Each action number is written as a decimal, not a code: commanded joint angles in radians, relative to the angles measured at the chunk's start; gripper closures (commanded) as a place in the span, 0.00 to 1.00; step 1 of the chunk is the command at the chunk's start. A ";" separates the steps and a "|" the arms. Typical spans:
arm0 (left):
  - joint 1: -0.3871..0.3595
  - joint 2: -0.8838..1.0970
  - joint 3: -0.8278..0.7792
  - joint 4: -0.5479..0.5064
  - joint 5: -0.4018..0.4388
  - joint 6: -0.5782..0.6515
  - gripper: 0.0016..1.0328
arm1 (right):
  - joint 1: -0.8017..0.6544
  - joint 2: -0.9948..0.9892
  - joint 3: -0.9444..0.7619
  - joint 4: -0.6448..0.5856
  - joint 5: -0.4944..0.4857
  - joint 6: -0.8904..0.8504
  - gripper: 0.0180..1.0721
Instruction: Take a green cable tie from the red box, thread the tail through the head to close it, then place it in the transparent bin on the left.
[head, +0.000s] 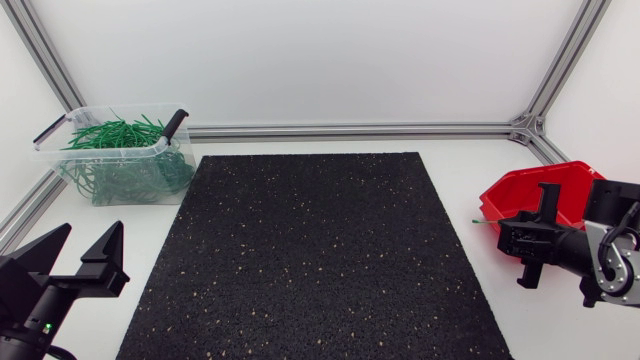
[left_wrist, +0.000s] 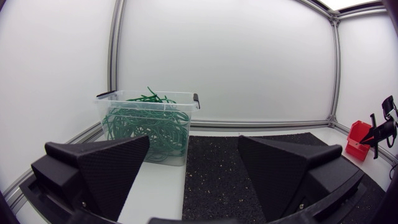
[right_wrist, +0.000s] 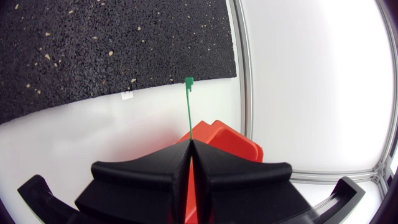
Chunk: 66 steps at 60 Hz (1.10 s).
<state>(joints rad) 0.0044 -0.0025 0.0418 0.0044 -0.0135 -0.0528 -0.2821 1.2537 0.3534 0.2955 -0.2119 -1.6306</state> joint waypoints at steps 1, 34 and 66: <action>-0.007 -0.007 -0.039 -0.021 -0.003 -0.018 0.04 | 0.015 -0.059 0.082 -0.098 0.005 0.063 0.94; -0.014 -0.013 -0.040 -0.003 -0.005 -0.009 0.04 | 0.166 -0.128 0.654 -0.923 -0.119 0.508 0.93; 0.011 0.245 0.158 0.006 0.084 -0.119 0.04 | 0.368 0.110 1.024 -1.403 -0.377 0.824 0.95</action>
<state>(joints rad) 0.0013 0.1764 0.1234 0.0116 0.0349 -0.1219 0.0658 1.3323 1.3560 -1.0824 -0.5671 -0.8825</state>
